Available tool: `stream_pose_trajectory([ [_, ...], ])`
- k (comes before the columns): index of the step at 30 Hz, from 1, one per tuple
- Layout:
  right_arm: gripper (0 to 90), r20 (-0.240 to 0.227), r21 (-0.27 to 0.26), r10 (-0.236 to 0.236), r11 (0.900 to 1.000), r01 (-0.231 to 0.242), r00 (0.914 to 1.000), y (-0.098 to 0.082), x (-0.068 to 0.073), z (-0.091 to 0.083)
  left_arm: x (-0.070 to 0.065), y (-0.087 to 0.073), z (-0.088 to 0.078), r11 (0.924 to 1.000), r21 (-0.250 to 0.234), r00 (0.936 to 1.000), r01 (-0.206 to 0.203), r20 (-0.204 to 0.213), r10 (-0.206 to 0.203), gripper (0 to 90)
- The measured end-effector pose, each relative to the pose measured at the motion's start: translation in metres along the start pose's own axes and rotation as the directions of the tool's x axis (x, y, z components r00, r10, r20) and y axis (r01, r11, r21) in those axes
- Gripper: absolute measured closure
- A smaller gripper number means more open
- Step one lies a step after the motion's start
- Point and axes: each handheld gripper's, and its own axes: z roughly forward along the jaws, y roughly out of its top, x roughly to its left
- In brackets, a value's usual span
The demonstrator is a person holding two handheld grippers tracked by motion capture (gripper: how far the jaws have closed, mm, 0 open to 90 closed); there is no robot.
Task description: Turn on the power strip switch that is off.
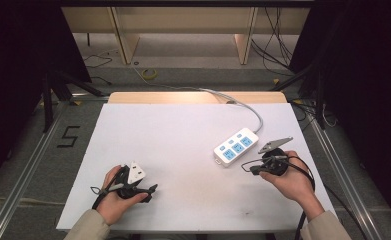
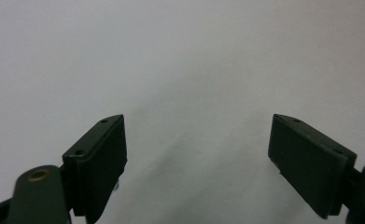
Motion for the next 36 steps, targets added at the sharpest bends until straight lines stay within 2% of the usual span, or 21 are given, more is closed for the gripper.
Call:
stream_pose_trajectory([
  [7, 90.0, 0.004, 0.013, 0.000, 1.000, 0.000, 1.0000, 0.009, 0.001, 0.000, -0.003, 0.001, -0.003, 1.0000, -0.004, 1.0000, -0.005, -0.001, 0.005, 19.4],
  [14, 90.0, 0.007, 0.051, -0.006, 0.999, 0.006, 1.0000, 0.015, 0.003, 0.003, -0.004, 0.002, -0.004, 0.9999, -0.005, 0.9999, -0.011, -0.007, 0.011, 19.4],
  [36, 90.0, 0.011, 0.118, -0.002, 0.993, 0.001, 0.9999, 0.038, -0.001, 0.010, -0.004, 0.002, -0.004, 0.9999, -0.006, 0.9999, -0.013, -0.005, 0.013, 19.3],
])
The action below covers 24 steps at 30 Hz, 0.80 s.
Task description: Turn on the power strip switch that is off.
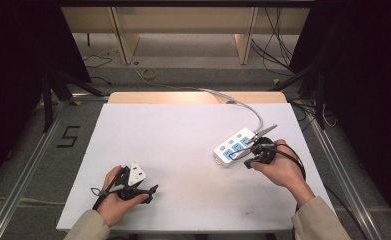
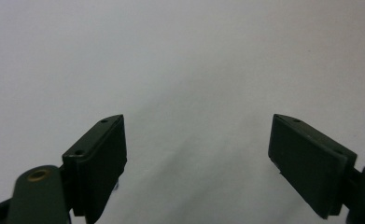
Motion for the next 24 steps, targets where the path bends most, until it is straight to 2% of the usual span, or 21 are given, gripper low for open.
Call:
stream_pose_trajectory([
  [11, 90.0, -0.001, 0.028, -0.015, 0.999, 0.015, 0.9999, 0.011, 0.000, 0.000, 0.000, 0.000, 0.000, 1.0000, 0.005, 1.0000, 0.000, 0.001, 0.000, 19.3],
  [24, 90.0, 0.006, 0.037, -0.015, 0.999, 0.015, 0.9999, 0.019, -0.004, 0.000, 0.000, 0.000, 0.000, 1.0000, 0.004, 1.0000, -0.001, 0.000, 0.001, 19.4],
])
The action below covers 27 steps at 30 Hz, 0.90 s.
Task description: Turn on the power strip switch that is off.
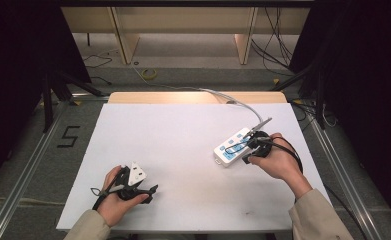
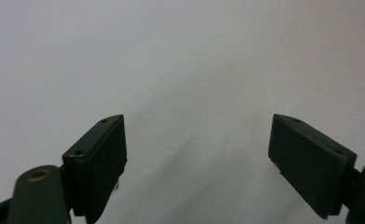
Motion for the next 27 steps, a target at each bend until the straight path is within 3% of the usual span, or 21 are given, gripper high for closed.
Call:
stream_pose_trajectory([
  [27, 90.0, 0.018, 0.004, -0.003, 1.000, 0.002, 0.9998, 0.016, -0.003, -0.001, -0.001, 0.001, 0.001, 1.0000, -0.004, 1.0000, -0.001, 0.001, 0.001, 19.4],
])
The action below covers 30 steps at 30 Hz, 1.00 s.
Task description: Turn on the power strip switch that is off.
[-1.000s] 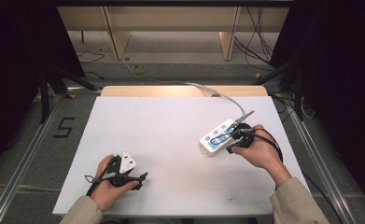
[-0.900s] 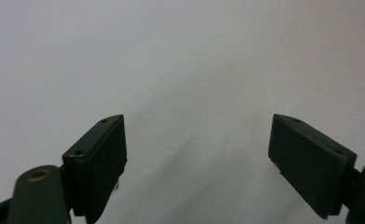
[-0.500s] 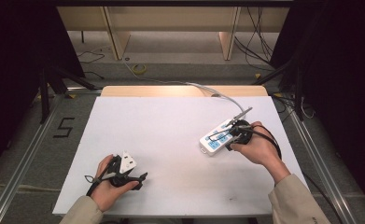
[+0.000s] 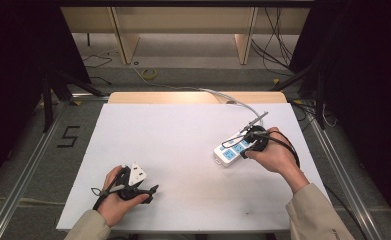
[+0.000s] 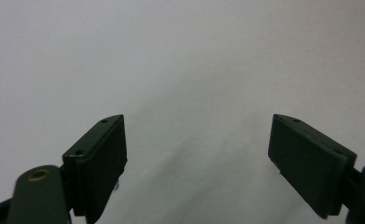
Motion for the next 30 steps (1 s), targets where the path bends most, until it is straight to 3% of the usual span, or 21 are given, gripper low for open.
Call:
stream_pose_trajectory([
  [30, 90.0, 0.008, 0.008, -0.004, 1.000, 0.004, 1.0000, 0.020, -0.003, 0.009, 0.000, -0.001, 0.000, 1.0000, 0.004, 1.0000, -0.004, 0.001, 0.004, 19.5],
])
